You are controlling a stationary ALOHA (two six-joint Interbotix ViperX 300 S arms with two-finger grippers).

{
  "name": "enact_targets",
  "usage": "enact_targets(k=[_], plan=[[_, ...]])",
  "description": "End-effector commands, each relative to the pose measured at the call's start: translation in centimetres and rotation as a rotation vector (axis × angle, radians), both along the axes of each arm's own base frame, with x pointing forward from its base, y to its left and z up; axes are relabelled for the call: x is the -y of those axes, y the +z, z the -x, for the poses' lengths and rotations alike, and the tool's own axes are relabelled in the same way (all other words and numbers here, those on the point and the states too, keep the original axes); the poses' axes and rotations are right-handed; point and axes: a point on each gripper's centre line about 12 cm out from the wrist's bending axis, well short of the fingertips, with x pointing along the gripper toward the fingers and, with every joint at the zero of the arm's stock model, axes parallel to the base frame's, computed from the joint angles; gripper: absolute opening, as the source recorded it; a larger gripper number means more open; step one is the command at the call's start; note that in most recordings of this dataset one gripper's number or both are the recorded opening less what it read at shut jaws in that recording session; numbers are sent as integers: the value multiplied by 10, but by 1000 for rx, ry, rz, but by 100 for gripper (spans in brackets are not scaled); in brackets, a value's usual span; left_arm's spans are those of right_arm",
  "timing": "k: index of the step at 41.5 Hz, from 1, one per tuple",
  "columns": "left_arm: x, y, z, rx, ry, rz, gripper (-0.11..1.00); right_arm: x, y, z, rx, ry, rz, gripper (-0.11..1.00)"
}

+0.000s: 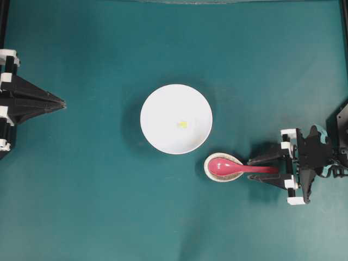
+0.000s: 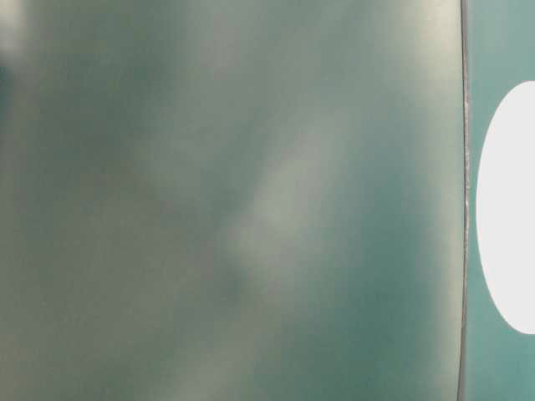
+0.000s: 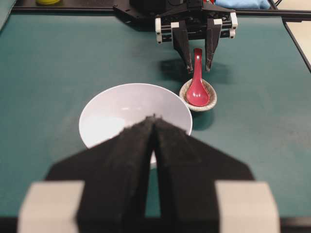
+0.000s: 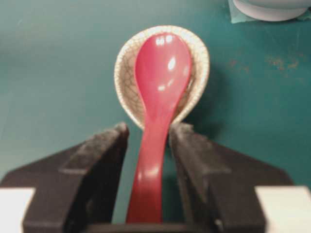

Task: Scoop the yellow hexagonal prism block from the bowl with a spoon using the right arm.

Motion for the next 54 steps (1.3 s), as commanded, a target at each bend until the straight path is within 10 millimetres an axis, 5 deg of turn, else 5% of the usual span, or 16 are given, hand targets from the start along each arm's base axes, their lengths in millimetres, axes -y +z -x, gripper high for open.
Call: enact_targets(k=[1,27,34,54], plan=[[0,10,-3,25,1,-2,2,-2,4,-2,22,3,-5,47],[0,10,-3,23,1,-2,2,-2,3,-2,13,16,37,35],[0,9,-3,21,1,-2,2,-3,4,-3,16,15,32,24],[0,10,-3,25,1,-2,2,1,17,-1,49,11,21,24]])
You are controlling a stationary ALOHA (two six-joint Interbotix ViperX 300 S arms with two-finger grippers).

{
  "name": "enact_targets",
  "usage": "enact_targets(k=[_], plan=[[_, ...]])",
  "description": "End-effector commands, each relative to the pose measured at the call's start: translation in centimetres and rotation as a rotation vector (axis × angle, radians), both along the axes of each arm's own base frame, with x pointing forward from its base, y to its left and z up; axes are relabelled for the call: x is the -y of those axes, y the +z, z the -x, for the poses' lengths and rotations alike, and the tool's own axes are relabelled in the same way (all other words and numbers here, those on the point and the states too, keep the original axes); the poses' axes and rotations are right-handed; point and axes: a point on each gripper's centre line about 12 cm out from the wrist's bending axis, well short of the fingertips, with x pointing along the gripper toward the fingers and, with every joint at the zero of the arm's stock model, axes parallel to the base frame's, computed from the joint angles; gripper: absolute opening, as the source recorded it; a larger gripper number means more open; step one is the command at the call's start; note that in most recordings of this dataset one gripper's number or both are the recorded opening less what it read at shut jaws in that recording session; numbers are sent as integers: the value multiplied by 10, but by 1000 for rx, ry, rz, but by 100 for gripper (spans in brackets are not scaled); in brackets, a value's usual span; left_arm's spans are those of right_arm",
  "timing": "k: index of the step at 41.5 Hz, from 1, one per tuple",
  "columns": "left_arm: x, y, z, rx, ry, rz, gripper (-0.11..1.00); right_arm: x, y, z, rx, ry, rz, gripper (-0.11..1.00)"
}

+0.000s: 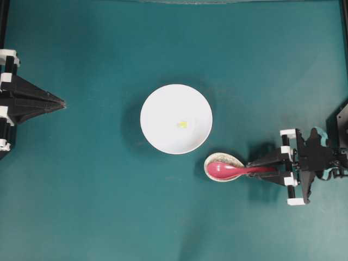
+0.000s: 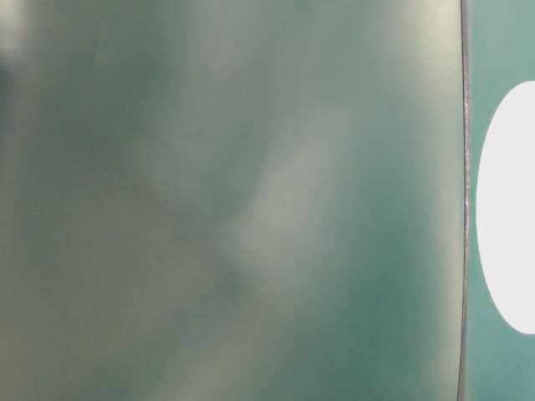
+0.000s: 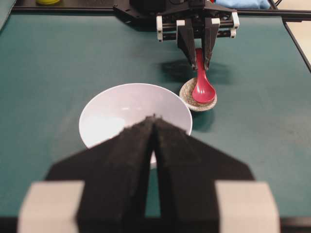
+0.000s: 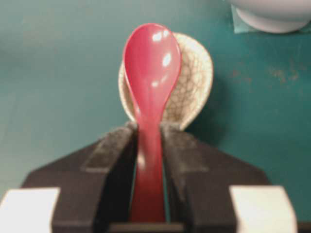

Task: Scoop the yellow hexagonal prism block from the bowl with a spoon using the right arm.

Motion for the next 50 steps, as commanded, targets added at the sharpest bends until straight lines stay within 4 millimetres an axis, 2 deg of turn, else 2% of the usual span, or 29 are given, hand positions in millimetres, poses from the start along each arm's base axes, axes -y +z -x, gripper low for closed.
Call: enact_targets(k=[1,9,17,28,34,42,50], plan=[[0,10,-3,25,1,-2,2,2,12,0,35,-6,-16,24],[0,11,-3,29,1,0,2,11,31,-5,34,-16,29,24],[0,10,-3,20,1,0,2,22,62,-17,-9,-14,61,24],[0,10,-3,20,1,-2,2,47,123,-37,-100,24,53,24],[0,9,-3,18,1,-2,2,66,148,-47,-170,29,36,24],[0,8,-3,14,1,-5,2,92,166,-61,-264,16,17,24],[0,7,-3,9,1,-8,2,108,180,-81,-368,44,20,24]])
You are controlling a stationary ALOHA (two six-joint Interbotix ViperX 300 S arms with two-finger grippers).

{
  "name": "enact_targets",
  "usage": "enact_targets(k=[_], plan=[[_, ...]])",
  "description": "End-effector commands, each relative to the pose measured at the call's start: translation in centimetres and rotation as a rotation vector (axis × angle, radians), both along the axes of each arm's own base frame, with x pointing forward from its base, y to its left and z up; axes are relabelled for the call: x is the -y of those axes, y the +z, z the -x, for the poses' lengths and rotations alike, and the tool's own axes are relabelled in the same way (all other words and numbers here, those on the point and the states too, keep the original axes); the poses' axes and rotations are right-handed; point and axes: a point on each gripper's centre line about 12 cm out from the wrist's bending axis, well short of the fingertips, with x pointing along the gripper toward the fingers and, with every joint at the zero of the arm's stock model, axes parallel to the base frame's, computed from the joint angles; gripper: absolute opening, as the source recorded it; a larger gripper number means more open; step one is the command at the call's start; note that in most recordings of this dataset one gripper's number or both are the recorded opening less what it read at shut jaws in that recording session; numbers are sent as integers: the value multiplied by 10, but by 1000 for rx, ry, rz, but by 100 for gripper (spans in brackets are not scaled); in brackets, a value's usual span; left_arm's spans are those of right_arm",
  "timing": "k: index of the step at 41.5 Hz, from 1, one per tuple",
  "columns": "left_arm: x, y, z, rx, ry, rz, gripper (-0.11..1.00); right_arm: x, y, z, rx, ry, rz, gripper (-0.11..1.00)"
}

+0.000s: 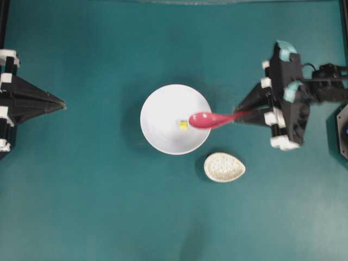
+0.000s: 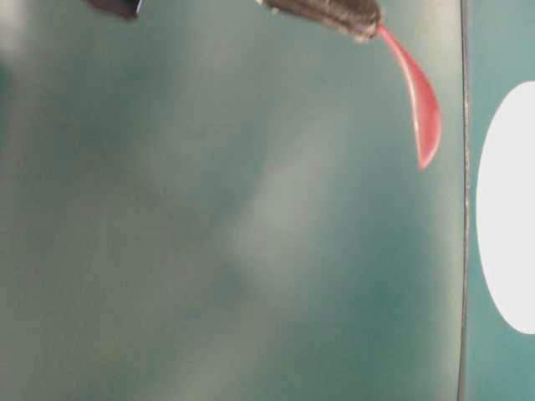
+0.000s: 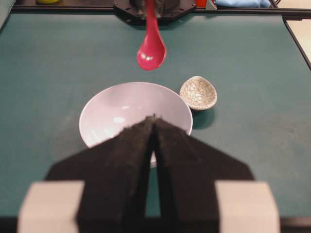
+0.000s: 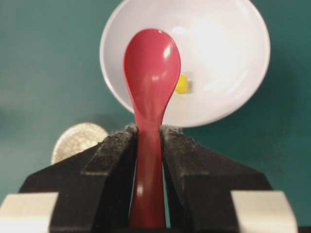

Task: Scoop the yellow hexagonal prism block from the bowl with a spoon using the right arm.

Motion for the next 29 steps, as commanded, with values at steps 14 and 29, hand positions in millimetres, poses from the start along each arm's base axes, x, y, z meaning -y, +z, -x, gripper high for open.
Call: enact_targets(k=[14,29], plan=[[0,6,-3,5,1,-5,2,19,19,-56,-268,106,-37,24],[0,6,-3,5,1,-6,2,30,17,-85,-578,35,-117,24]])
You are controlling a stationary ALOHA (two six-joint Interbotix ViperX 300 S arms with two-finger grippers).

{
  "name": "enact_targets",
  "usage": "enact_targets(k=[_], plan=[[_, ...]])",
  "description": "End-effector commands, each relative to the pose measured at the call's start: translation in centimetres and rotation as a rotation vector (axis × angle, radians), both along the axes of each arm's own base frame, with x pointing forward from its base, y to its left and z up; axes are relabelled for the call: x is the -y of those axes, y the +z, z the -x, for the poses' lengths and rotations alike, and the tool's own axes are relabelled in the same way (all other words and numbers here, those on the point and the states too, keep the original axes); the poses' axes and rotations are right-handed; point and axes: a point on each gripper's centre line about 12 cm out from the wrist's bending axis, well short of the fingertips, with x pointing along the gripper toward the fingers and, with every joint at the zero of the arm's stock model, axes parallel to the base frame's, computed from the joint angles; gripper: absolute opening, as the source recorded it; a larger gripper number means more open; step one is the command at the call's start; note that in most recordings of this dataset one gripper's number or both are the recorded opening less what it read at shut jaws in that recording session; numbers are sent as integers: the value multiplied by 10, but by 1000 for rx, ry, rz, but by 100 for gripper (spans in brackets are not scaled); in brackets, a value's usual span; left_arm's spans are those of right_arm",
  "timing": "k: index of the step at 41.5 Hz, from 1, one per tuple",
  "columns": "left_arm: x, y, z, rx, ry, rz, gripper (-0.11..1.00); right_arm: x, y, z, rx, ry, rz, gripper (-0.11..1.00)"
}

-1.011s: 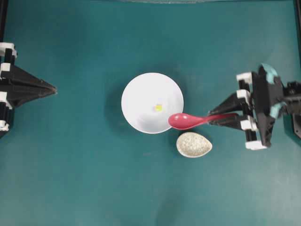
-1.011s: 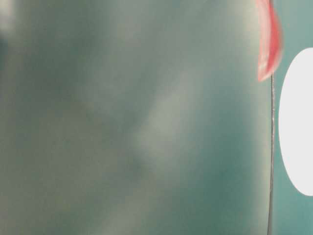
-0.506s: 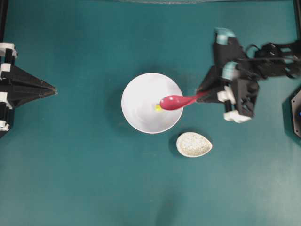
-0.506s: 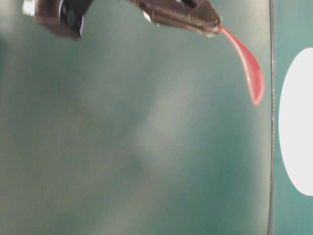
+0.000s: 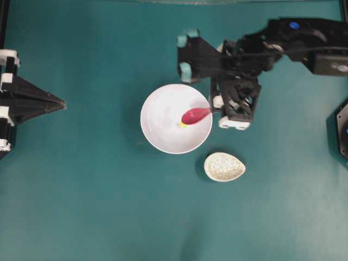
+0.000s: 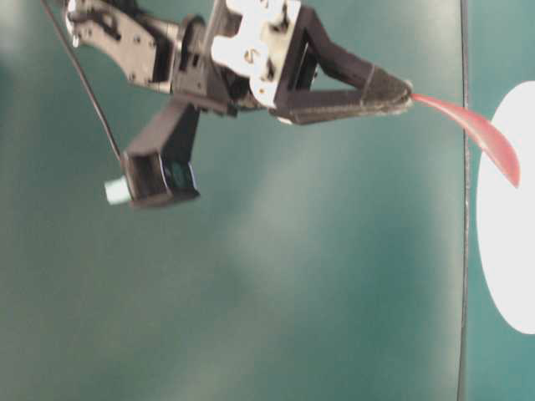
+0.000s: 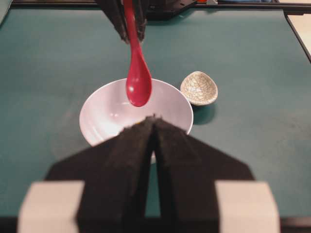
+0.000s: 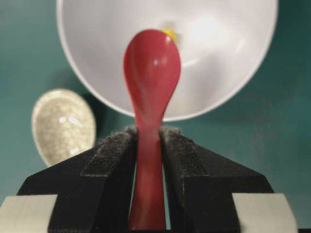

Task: Scoop the yellow hexagonal prism block from the bowl with a spoon using the right arm.

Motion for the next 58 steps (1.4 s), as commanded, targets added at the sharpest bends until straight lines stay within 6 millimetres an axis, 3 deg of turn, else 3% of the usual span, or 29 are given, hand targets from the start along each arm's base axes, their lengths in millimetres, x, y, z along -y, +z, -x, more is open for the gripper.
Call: enact_targets(k=[1,23,58], plan=[[0,7,-3,15,1,-5,2,3,19,-6,0,-17,1,24],[0,7,-3,14,1,-5,2,-1,25,-23,-140,-56,-57,24],[0,7,-2,17,1,-3,2,-5,-11,-33,-210,-49,-67,24]])
